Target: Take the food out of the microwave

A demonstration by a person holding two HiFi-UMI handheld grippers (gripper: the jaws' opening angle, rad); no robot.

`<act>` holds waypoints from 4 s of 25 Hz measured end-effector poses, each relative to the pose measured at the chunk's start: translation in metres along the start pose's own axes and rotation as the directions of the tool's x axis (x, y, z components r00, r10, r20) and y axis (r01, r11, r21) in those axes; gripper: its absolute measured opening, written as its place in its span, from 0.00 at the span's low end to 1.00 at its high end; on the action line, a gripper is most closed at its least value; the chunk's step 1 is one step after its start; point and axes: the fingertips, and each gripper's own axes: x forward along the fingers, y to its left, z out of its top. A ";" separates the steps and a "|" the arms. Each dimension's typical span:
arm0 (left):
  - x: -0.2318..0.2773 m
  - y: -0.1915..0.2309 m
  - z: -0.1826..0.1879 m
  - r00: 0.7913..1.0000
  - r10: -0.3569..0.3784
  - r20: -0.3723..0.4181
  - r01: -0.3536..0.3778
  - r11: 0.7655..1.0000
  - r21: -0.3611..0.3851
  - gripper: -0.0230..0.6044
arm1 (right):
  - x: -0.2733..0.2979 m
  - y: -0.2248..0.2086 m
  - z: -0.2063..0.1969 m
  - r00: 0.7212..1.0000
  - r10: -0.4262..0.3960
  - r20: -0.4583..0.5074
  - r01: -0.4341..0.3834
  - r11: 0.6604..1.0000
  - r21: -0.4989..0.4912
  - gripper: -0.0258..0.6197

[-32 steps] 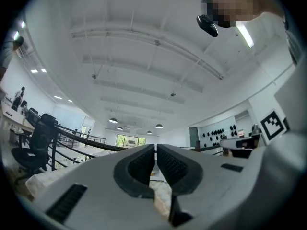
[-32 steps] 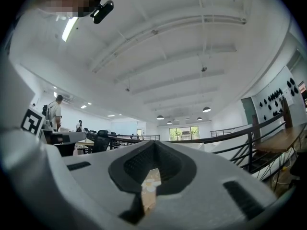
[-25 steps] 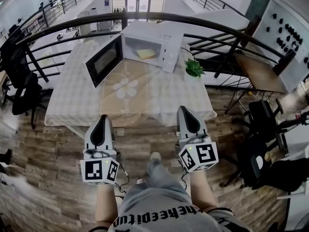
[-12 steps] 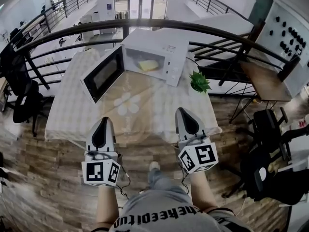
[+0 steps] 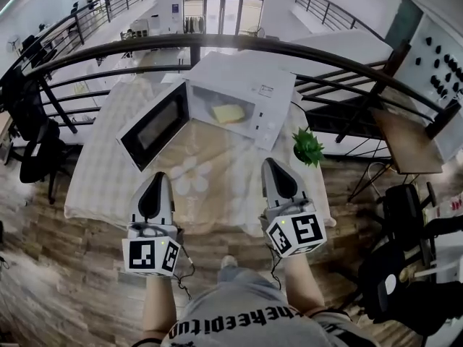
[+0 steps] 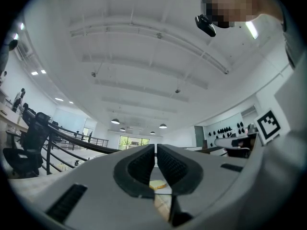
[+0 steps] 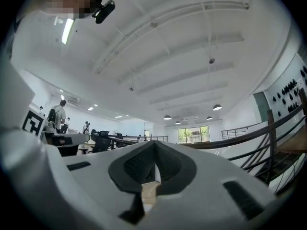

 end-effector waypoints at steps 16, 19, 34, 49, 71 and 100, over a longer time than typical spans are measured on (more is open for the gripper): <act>0.087 -0.026 -0.019 1.000 0.029 -0.007 -0.028 0.996 0.079 0.06 | 0.062 -0.076 -0.023 0.998 0.060 0.025 -0.061 0.996 0.058 0.05; 0.097 -0.033 -0.020 1.000 0.018 -0.007 -0.018 0.996 0.082 0.06 | 0.064 -0.085 -0.025 0.998 0.057 0.020 -0.058 0.996 0.063 0.05; 0.152 0.003 -0.029 1.000 0.000 0.002 0.000 0.998 0.060 0.06 | 0.124 -0.091 -0.030 0.999 0.036 0.018 -0.037 0.998 0.056 0.05; 0.242 0.036 -0.074 0.982 -0.185 -0.035 0.187 0.980 0.074 0.06 | 0.195 -0.097 -0.059 0.998 -0.061 -0.029 0.062 0.997 0.048 0.05; 0.310 0.012 -0.302 0.752 -0.489 -0.443 0.657 0.610 0.443 0.22 | 0.247 -0.091 -0.101 0.973 -0.150 -0.177 0.145 0.989 -0.041 0.05; 0.343 -0.023 -0.441 0.688 -0.352 -0.635 0.697 0.078 0.712 0.36 | 0.214 -0.119 -0.127 0.894 -0.349 -0.280 0.334 0.937 -0.103 0.05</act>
